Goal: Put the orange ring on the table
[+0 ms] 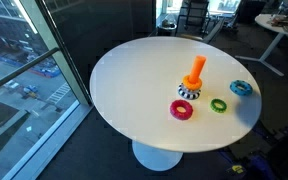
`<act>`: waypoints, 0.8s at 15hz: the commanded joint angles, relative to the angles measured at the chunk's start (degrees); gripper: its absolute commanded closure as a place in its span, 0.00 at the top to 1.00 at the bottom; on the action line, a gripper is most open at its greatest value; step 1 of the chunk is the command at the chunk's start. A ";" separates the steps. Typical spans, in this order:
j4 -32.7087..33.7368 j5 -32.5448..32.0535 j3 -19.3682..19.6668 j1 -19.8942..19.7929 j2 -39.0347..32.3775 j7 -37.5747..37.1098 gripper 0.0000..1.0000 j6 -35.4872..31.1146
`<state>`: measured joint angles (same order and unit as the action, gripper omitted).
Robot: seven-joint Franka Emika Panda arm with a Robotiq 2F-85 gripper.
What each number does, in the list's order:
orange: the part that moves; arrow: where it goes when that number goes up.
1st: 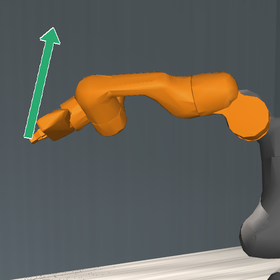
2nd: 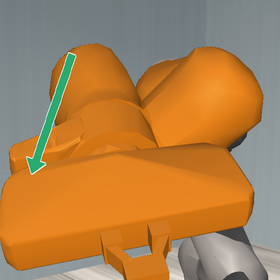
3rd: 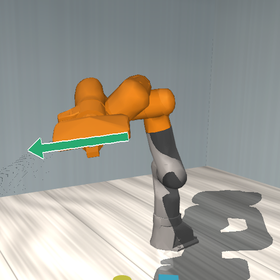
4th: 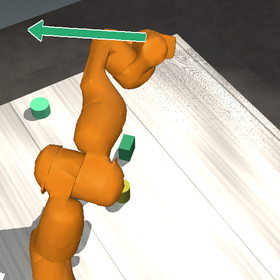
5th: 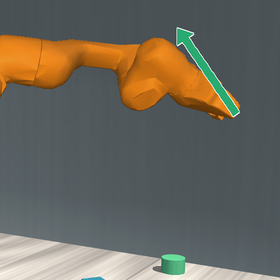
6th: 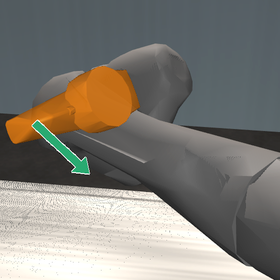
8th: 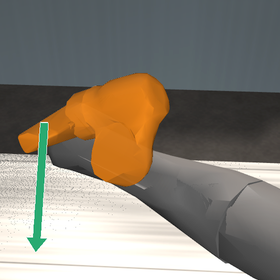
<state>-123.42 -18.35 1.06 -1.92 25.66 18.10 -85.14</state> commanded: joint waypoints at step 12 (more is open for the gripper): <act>0.21 1.02 0.75 1.77 -2.63 -4.31 1.00 -3.72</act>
<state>-123.43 -18.27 1.28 -1.08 24.39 16.57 -86.16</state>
